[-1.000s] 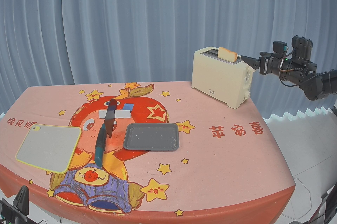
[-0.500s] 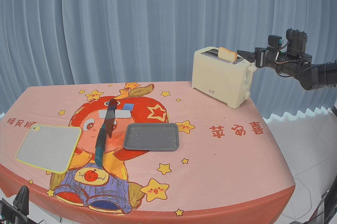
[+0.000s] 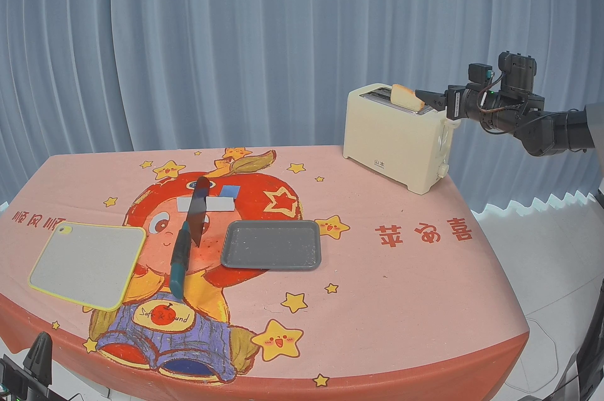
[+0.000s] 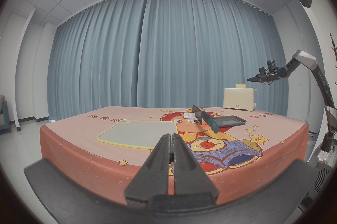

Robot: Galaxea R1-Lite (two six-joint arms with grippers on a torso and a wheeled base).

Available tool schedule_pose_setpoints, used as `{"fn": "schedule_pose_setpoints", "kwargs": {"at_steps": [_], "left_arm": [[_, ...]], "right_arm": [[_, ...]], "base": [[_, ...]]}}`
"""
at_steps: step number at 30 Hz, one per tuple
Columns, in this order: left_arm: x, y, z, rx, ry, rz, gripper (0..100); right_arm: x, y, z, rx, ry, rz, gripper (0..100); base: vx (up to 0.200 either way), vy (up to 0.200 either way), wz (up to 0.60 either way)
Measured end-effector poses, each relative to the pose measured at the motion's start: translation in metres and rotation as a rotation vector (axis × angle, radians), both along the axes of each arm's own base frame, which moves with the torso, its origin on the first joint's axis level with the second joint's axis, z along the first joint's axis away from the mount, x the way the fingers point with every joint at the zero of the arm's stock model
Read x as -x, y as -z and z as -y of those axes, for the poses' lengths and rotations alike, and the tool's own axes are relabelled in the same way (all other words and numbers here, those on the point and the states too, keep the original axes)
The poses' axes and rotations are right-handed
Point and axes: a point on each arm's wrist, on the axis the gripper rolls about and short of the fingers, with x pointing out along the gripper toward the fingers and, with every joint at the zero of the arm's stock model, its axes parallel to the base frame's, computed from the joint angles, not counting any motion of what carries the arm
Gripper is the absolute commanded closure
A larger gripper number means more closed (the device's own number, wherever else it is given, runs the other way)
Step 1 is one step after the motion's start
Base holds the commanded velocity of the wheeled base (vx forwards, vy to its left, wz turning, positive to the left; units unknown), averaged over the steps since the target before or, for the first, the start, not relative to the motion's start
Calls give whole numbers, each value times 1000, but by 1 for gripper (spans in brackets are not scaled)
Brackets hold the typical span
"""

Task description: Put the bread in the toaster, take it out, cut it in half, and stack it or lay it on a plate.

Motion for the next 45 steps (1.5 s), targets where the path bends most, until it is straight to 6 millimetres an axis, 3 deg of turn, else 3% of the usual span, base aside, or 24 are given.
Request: {"fn": "schedule_pose_setpoints", "kwargs": {"at_steps": [20, 38, 39, 45], "left_arm": [[0, 0, 0, 0, 0, 0, 100], [0, 0, 0, 0, 0, 0, 100], [0, 0, 0, 0, -1, 0, 100], [0, 0, 0, 0, 0, 0, 100]], "right_arm": [[-16, 0, -10, 10, -15, 6, 0], [-37, 23, -18, 23, -25, -3, 0], [-37, 24, -18, 23, -24, -4, 100], [-42, 30, -20, 46, -19, -1, 100]], "base": [[0, 0, 0], [0, 0, 0], [0, 0, 0], [0, 0, 0]]}}
